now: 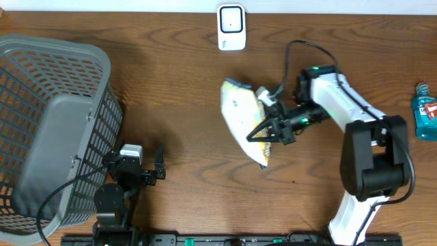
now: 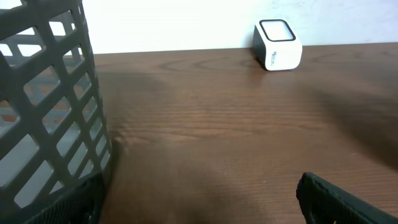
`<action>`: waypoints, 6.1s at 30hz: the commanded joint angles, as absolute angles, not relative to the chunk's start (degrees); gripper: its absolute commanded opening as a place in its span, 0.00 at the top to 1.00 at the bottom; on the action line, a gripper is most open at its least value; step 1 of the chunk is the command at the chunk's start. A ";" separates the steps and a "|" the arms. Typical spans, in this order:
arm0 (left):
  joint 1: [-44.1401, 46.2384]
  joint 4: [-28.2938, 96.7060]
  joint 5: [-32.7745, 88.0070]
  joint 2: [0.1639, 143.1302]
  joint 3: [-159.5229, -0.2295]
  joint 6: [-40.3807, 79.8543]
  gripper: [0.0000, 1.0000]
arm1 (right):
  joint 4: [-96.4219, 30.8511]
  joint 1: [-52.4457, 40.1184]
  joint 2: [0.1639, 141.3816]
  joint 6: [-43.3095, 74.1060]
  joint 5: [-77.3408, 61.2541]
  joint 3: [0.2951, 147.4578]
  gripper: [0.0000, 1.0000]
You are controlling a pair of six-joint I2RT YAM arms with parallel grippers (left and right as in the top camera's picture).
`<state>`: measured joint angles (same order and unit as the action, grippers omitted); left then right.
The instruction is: Scan the item barcode
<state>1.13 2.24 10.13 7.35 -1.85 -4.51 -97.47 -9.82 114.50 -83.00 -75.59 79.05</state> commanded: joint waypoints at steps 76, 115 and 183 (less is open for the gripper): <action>1.04 2.92 10.00 7.20 -0.23 -4.25 0.02 | -54.59 -22.24 152.11 -18.13 24.29 151.87 0.99; 1.04 2.92 10.00 7.20 -0.23 -4.25 0.02 | -73.34 24.91 136.86 8.25 6.90 139.46 0.01; 1.04 2.92 10.00 7.20 -0.23 -4.25 0.02 | 6.98 10.98 0.32 10.72 -7.42 12.60 0.01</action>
